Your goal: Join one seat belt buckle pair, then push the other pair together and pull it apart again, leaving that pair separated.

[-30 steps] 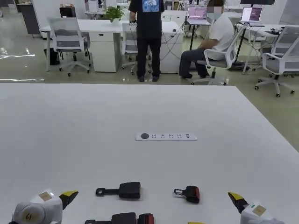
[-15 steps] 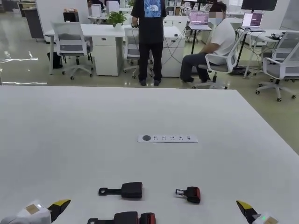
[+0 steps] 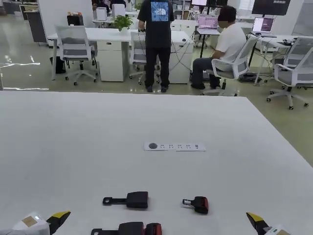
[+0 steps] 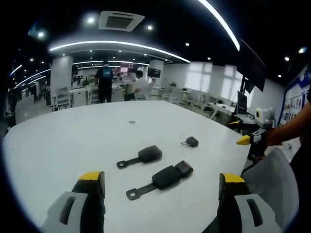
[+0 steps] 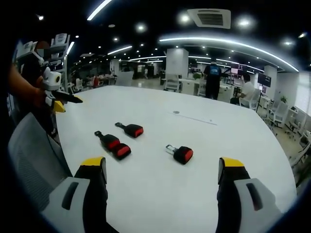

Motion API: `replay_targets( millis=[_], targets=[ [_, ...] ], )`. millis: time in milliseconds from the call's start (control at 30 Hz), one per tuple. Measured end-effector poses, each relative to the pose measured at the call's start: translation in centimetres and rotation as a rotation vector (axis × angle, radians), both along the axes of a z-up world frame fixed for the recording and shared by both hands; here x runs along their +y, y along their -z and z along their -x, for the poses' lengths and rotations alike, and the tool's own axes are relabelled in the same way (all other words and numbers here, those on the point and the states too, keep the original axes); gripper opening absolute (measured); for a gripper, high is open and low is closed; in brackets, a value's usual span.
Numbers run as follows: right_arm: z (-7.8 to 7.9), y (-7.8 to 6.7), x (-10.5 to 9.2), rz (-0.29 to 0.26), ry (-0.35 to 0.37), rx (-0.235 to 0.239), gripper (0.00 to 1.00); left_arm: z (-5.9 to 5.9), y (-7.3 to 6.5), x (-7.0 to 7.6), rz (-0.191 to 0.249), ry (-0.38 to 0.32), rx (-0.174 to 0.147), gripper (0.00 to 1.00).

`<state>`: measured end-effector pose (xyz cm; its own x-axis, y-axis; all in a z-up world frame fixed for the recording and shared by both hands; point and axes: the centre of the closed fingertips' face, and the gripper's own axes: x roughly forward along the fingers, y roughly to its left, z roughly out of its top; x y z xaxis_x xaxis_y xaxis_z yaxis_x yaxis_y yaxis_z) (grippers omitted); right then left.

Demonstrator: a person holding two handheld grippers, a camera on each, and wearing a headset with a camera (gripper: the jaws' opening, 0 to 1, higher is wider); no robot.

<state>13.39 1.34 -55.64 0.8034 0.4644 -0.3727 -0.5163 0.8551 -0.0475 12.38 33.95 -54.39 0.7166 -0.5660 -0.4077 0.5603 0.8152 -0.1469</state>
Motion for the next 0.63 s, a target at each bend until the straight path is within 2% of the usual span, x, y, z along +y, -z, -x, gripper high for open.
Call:
replay_targets(
  millis=[633],
  targets=[
    [0.2, 0.3, 0.3, 0.007, 0.005, 0.01, 0.96, -0.3, 0.0, 1.1, -0.009, 0.013, -0.007, 1.0]
  ],
)
